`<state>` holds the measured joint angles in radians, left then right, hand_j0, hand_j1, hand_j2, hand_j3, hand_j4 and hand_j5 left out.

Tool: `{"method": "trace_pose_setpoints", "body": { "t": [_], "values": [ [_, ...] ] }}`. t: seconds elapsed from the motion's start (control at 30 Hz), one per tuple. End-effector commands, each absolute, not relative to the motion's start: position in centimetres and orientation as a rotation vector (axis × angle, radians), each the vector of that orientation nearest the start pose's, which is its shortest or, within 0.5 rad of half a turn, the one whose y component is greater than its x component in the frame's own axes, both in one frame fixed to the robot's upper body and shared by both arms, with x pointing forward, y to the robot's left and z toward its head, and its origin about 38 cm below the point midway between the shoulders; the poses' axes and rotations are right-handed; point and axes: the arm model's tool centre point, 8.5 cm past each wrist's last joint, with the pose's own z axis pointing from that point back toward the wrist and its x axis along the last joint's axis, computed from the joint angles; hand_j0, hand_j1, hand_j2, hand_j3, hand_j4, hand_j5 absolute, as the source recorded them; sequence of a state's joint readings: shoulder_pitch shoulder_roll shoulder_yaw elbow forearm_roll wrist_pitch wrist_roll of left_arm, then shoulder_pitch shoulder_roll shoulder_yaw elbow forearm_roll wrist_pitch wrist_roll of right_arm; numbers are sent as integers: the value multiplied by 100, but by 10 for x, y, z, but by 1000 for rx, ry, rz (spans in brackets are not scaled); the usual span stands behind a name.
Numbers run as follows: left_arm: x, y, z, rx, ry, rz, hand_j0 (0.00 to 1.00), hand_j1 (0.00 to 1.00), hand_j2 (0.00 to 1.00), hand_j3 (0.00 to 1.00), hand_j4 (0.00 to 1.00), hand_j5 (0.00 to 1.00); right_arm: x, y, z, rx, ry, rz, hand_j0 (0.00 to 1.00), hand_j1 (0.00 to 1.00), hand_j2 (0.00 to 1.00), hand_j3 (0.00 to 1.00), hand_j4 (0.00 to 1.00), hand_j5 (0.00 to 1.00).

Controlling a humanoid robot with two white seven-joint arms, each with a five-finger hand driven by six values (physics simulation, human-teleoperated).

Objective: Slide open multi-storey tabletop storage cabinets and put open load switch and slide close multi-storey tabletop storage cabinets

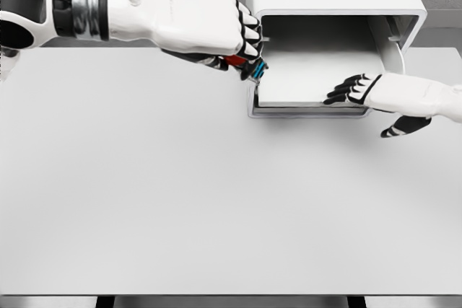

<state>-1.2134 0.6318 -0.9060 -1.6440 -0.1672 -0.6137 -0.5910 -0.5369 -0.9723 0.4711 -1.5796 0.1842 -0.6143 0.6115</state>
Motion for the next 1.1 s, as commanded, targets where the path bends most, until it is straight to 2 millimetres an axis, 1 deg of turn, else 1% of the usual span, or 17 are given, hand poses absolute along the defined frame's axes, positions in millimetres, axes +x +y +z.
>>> {"method": "trace_pose_setpoints", "body": {
  "t": [0.0, 0.1, 0.17, 0.23, 0.27, 0.33, 0.37, 0.43, 0.5, 0.53, 0.57, 0.63, 0.73, 0.83, 0.87, 0.97, 1.07],
  "values": [
    [412, 115, 397, -294, 1906, 2435, 39, 39, 39, 39, 39, 39, 400, -346, 275, -393, -1484, 2030, 100, 100, 100, 100, 100, 100],
    [414, 107, 395, -277, 1895, 2444, 39, 39, 39, 39, 39, 39, 398, -355, 292, -401, -1565, 1949, 100, 100, 100, 100, 100, 100],
    [417, 103, 399, -281, 1900, 2436, 39, 39, 39, 39, 39, 39, 397, -361, 302, -400, -1613, 1899, 100, 100, 100, 100, 100, 100],
    [420, 85, 399, -240, 1919, 2415, 39, 39, 39, 39, 39, 39, 394, -368, 319, -403, -1689, 1828, 100, 100, 100, 100, 100, 100],
    [427, 80, 397, -230, 1937, 2423, 39, 39, 39, 39, 39, 39, 393, -374, 328, -414, -1727, 1790, 100, 100, 100, 100, 100, 100],
    [437, 68, 399, -264, 1931, 2431, 39, 39, 39, 39, 39, 39, 383, -398, 338, -456, -1769, 1692, 100, 100, 100, 100, 100, 100],
    [446, 62, 394, -292, 1918, 2456, 39, 39, 39, 39, 39, 39, 378, -410, 344, -482, -1793, 1642, 100, 100, 100, 100, 100, 100],
    [458, 58, 387, -328, 1904, 2494, 40, 40, 40, 40, 40, 40, 373, -424, 345, -507, -1791, 1598, 100, 100, 100, 100, 100, 100],
    [455, 40, 386, -326, 1875, 2477, 40, 40, 40, 40, 40, 40, 369, -437, 351, -551, -1798, 1557, 82, 82, 82, 82, 82, 82],
    [453, 33, 385, -340, 1852, 2472, 40, 40, 40, 40, 40, 40, 366, -445, 349, -563, -1789, 1535, 61, 61, 61, 61, 61, 61],
    [455, 32, 383, -356, 1840, 2479, 40, 40, 40, 40, 40, 40, 365, -448, 342, -551, -1768, 1529, 52, 52, 52, 52, 52, 52],
    [456, 23, 378, -353, 1824, 2487, 41, 41, 41, 41, 41, 41, 360, -456, 310, -494, -1693, 1509, 52, 52, 52, 52, 52, 52],
    [454, 18, 377, -353, 1815, 2482, 42, 42, 42, 42, 42, 42, 353, -459, 283, -449, -1622, 1512, 48, 48, 48, 48, 48, 48],
    [454, 16, 376, -348, 1811, 2484, 42, 42, 42, 42, 42, 42, 345, -458, 258, -409, -1549, 1536, 48, 48, 48, 48, 48, 48],
    [453, 14, 371, -343, 1788, 2497, 42, 42, 42, 42, 42, 42, 343, -457, 253, -412, -1527, 1557, 48, 48, 48, 48, 48, 48],
    [451, 3, 368, -376, 1742, 2490, 44, 44, 44, 44, 44, 44, 341, -450, 248, -421, -1489, 1609, 48, 48, 48, 48, 48, 48],
    [464, 7, 360, -411, 1731, 2542, 48, 48, 48, 48, 48, 48, 339, -444, 244, -410, -1477, 1638, 49, 49, 49, 49, 49, 49]
  ]
}}
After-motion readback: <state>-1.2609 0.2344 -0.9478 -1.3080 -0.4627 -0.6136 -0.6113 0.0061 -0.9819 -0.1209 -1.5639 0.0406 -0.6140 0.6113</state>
